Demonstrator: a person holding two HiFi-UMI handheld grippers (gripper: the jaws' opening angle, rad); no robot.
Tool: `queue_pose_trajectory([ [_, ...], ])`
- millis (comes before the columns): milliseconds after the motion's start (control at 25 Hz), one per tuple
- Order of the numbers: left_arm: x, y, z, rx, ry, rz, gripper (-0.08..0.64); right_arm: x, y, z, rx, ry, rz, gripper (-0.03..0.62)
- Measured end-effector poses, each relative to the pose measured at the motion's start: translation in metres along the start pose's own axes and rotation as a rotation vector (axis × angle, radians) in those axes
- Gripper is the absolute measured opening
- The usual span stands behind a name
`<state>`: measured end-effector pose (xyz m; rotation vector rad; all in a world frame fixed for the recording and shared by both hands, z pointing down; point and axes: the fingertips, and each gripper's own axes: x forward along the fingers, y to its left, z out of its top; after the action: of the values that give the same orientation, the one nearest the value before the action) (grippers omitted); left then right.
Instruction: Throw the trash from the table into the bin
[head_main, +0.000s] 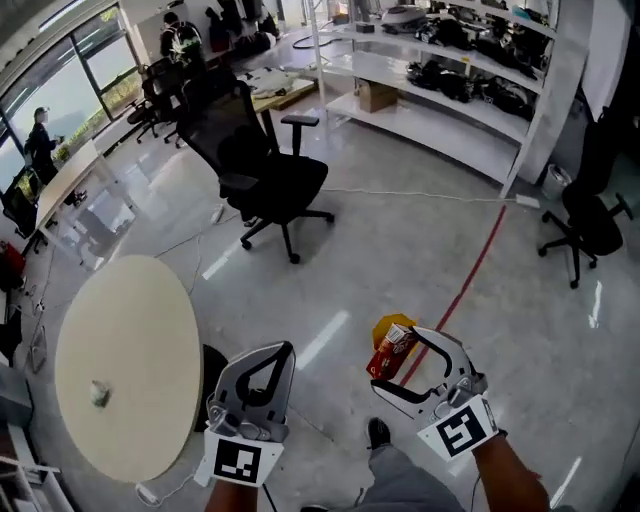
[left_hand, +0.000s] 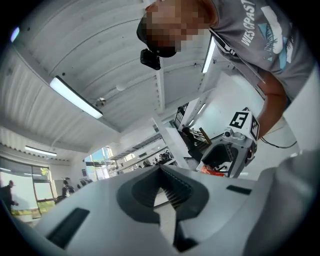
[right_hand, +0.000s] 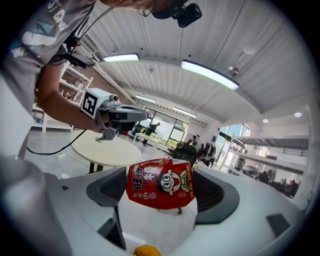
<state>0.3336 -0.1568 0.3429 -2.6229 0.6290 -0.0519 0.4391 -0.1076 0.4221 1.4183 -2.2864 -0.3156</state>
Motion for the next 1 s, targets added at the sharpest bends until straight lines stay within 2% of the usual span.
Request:
queue_pose_trajectory([
  [80, 0.09, -0.035, -0.03, -0.026, 0.022, -0.09, 0.043, 0.005, -0.055, -0.081, 0.051, 0.059, -0.017, 0.408],
  [200, 0.179, -0.09, -0.075, -0.03, 0.073, -0.228, 0.043, 0.015, -0.097, -0.184, 0.114, 0.13, -0.014, 0.408],
  [360, 0.25, -0.137, -0.155, -0.066, 0.147, -0.319, 0.043, 0.046, -0.121, -0.295, 0.172, 0.185, 0.01, 0.408],
  [520, 0.286, -0.162, -0.219, -0.087, 0.232, -0.366, 0.043, 0.074, -0.133, -0.37, 0.231, 0.21, 0.043, 0.408],
  [640, 0.292, -0.162, -0.237, -0.093, 0.268, -0.376, 0.043, 0.086, -0.143, -0.391, 0.265, 0.218, 0.041, 0.408],
  [760, 0.288, -0.147, -0.226, -0.084, 0.277, -0.367, 0.043, 0.085, -0.165, -0.381, 0.291, 0.22, 0.004, 0.408],
  [880, 0.267, -0.117, -0.203, -0.067, 0.281, -0.331, 0.043, 0.073, -0.183, -0.343, 0.292, 0.195, -0.042, 0.408],
  [1000, 0.232, -0.085, -0.168, -0.053, 0.276, -0.265, 0.043, 0.059, -0.184, -0.282, 0.245, 0.145, -0.026, 0.404],
])
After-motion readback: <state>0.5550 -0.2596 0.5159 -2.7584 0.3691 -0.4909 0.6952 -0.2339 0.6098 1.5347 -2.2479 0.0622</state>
